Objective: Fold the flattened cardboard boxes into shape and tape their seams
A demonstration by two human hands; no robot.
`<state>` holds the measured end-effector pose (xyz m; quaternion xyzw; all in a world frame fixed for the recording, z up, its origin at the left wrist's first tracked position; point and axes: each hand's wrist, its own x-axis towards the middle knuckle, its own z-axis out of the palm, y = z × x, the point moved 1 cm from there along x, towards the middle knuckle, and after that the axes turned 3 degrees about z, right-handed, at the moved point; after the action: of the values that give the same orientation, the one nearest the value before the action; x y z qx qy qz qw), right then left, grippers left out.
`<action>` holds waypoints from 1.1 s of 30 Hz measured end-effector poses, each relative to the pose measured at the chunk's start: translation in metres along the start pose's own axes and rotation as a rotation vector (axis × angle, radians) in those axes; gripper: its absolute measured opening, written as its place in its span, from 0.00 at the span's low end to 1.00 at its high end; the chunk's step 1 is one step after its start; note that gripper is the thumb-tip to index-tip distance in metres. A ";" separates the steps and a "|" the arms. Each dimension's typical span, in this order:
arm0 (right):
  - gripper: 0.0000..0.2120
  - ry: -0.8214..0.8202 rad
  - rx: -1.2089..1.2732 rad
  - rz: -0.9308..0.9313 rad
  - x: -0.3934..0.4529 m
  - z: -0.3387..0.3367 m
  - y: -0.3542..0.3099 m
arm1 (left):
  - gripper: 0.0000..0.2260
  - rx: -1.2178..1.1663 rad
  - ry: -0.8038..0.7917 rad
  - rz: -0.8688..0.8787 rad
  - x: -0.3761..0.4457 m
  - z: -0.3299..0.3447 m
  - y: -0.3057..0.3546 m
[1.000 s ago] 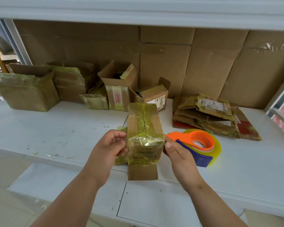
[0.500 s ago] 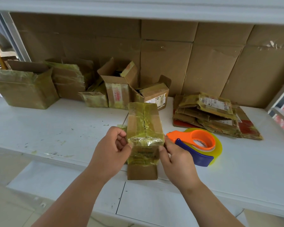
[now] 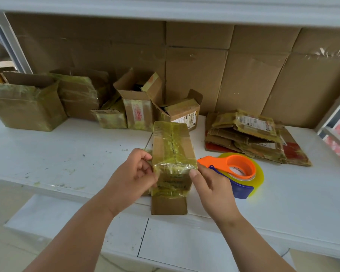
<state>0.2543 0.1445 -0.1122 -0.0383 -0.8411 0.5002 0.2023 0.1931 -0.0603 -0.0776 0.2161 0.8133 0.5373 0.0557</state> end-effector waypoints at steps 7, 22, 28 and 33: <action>0.10 0.102 -0.108 0.021 0.008 0.009 0.004 | 0.18 0.215 0.207 0.075 0.007 0.010 -0.004; 0.09 0.061 -0.198 -0.039 0.014 0.003 0.011 | 0.21 0.278 0.156 0.187 0.011 0.007 -0.011; 0.06 0.039 -0.138 -0.005 0.008 0.000 0.012 | 0.23 -0.012 -0.081 0.002 0.009 -0.002 -0.007; 0.16 -0.042 -0.163 0.008 0.009 -0.005 -0.002 | 0.20 0.031 -0.045 0.003 0.009 -0.003 -0.003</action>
<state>0.2486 0.1500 -0.1063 -0.0476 -0.8830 0.4313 0.1790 0.1826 -0.0601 -0.0781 0.2304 0.8198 0.5195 0.0698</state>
